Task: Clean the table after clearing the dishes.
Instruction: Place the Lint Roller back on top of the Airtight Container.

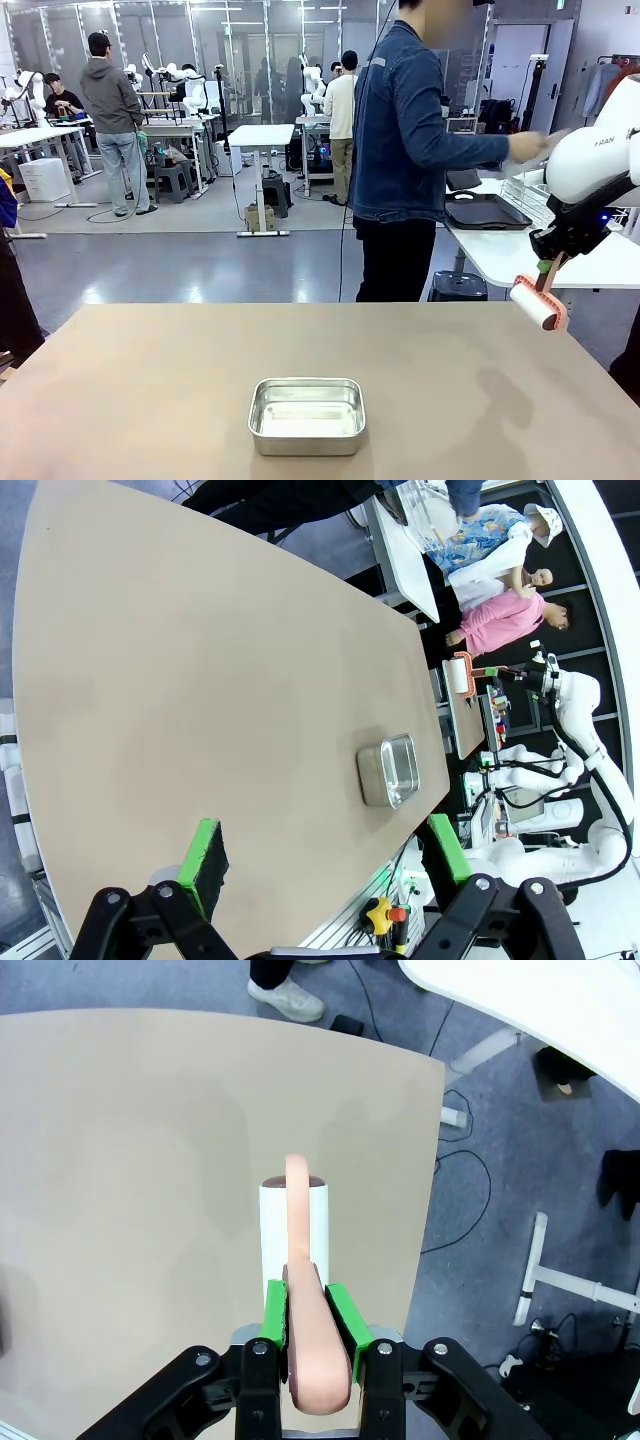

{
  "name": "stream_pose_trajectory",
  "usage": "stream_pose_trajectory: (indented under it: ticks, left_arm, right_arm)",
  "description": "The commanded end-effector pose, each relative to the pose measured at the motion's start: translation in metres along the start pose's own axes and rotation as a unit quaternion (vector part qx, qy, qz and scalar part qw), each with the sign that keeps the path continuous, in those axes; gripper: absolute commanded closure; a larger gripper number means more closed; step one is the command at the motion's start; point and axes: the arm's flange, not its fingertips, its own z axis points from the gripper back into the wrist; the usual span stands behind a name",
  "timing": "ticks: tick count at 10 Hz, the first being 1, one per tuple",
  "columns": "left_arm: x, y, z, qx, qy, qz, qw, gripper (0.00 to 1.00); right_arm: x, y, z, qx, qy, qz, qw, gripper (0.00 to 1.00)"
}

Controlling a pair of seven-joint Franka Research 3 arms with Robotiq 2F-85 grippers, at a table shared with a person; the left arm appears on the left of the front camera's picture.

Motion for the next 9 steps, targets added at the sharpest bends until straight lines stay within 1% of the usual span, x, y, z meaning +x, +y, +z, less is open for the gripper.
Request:
stream_pose_trajectory:
  ticks: [1,7,8,9]
  left_arm:
    - [-0.004,-0.003,0.005,0.0,0.007,-0.003,1.0,0.0]
    - [-0.004,-0.003,0.005,0.0,0.007,-0.003,1.0,0.0]
    - [-0.004,-0.003,0.005,0.0,0.007,-0.003,1.0,0.0]
    - [-0.004,-0.003,0.005,0.0,0.007,-0.003,1.0,0.0]
  right_arm:
    - [0.0,0.002,0.002,0.0,-0.008,0.001,1.0,0.78]
    - [0.0,0.002,0.002,0.0,-0.008,0.001,1.0,0.78]
    - [0.0,0.0,0.0,0.0,0.0,0.0,1.0,0.78]
    - [-0.008,0.017,0.017,-0.029,-0.004,0.027,0.999,0.78]
